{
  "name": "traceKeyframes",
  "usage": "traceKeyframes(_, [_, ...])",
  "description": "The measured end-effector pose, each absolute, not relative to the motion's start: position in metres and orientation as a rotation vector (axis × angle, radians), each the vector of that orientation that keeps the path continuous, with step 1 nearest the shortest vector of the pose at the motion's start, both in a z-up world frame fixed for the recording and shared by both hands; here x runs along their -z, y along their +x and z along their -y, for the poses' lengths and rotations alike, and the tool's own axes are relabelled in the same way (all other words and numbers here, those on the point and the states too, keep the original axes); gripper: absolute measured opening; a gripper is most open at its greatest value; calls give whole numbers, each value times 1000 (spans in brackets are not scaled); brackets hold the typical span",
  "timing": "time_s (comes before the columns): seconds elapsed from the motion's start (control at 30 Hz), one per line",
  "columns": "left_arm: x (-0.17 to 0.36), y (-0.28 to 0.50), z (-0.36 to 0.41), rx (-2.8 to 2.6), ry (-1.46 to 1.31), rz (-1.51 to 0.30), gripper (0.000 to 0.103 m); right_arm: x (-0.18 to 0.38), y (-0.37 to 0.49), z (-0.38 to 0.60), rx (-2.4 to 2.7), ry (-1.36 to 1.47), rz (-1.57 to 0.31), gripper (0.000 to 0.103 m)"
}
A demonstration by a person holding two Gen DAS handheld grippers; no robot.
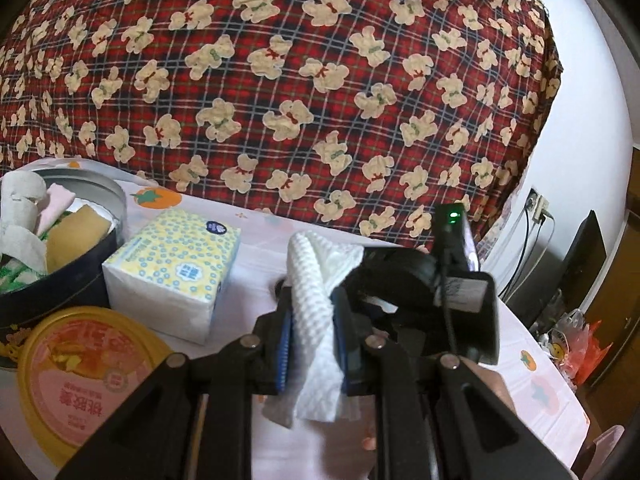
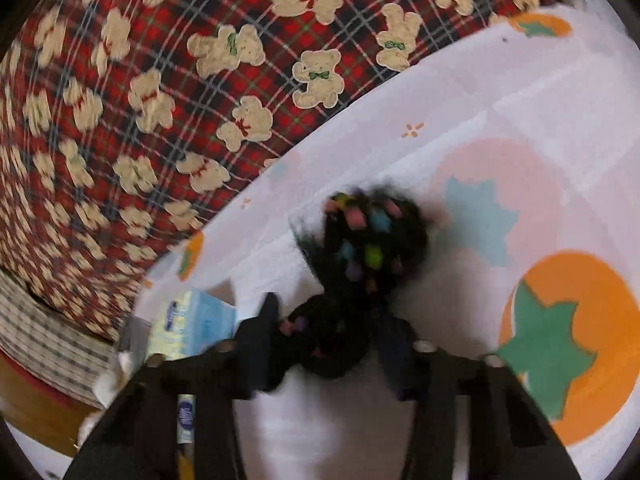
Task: Organize soft objects
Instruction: 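Grasp the white tissue with the left gripper while the right grasps the beaded hair tie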
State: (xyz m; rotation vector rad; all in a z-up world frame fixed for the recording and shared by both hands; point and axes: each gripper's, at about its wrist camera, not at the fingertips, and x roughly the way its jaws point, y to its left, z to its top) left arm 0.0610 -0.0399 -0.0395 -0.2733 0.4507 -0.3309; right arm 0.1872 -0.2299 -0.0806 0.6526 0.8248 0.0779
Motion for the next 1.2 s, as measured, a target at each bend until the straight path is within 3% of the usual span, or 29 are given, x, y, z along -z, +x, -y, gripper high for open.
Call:
traceKeyframes(0.2, [36, 54, 43, 356, -252, -422, 16, 75, 164, 247, -108, 704, -770, 38])
traceKeyframes(0.57, [28, 36, 50, 459, -207, -352, 16, 40, 76, 241, 21, 444, -552, 38])
traceKeyframes(1.2, [25, 6, -11, 382, -178, -318, 16, 25, -4, 174, -22, 247, -379, 38])
